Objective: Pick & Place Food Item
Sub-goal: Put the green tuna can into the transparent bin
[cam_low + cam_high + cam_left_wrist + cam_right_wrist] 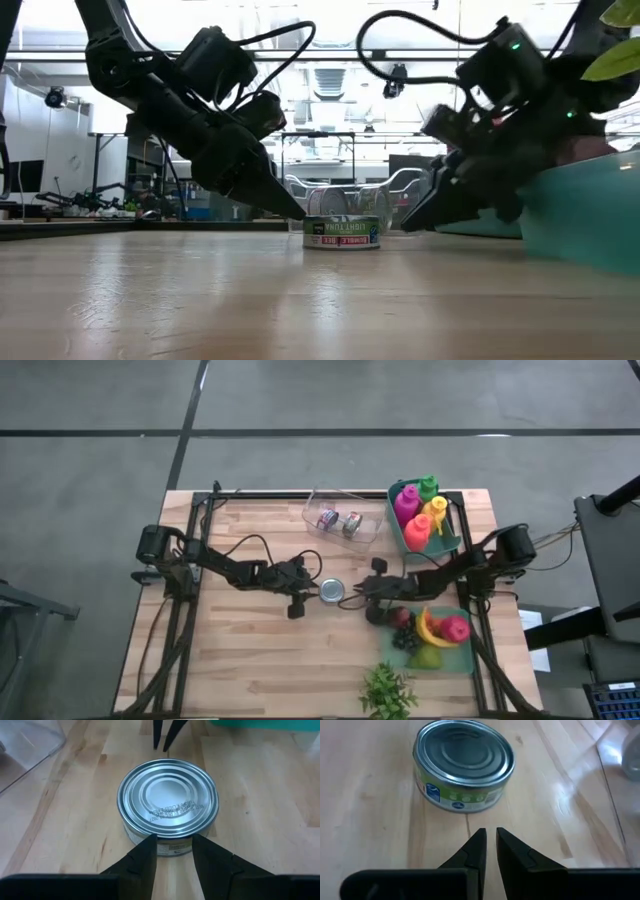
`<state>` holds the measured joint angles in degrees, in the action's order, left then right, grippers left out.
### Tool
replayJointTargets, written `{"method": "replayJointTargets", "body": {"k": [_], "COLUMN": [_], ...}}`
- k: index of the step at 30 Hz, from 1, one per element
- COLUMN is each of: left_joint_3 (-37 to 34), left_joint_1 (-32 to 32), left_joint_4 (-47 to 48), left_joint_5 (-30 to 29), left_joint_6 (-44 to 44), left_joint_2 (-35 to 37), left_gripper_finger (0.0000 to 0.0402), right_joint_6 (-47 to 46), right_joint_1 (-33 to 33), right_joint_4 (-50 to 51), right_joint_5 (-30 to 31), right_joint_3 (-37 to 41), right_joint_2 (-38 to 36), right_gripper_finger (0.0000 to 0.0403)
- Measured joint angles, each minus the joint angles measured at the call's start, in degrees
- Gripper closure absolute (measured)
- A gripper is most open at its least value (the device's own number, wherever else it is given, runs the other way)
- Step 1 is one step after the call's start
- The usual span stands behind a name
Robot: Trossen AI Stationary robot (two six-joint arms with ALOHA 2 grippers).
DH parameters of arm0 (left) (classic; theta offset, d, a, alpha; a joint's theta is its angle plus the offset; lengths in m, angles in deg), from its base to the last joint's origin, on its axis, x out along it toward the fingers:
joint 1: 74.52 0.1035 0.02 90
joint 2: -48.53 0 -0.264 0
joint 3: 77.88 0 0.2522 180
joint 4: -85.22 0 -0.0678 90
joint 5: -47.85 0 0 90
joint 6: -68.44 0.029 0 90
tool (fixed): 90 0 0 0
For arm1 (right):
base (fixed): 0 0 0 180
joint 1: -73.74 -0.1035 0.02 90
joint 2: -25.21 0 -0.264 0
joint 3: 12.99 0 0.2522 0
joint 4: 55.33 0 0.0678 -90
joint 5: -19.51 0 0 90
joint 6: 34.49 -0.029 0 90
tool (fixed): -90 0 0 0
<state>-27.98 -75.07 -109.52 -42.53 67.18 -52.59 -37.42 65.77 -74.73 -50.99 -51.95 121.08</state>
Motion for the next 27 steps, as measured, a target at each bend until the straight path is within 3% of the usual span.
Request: {"method": "replayJointTargets", "body": {"k": [7,14,27], "left_joint_3": [0.0,0.0,0.0], "left_joint_1": [0.0,0.0,0.0], "left_joint_4": [0.1,0.1,0.1], "left_joint_5": [0.0,0.0,0.0], "left_joint_6": [0.2,0.2,0.0], "left_joint_2": [0.0,0.0,0.0], "left_gripper_finger": [0.0272,0.0272,0.0272], "right_joint_6": [0.8,0.6,2.3], "right_joint_1": [0.9,1.1,1.2], "right_joint_4": [-0.1,-0.2,3.0], "right_joint_5": [0.0,-4.6,-3.9], "right_joint_3": [-2.7,-4.2,-6.3], "right_joint_2": [3.9,3.6,1.7], "right_gripper_finger": [0.0365,0.0365,0.0365]}}
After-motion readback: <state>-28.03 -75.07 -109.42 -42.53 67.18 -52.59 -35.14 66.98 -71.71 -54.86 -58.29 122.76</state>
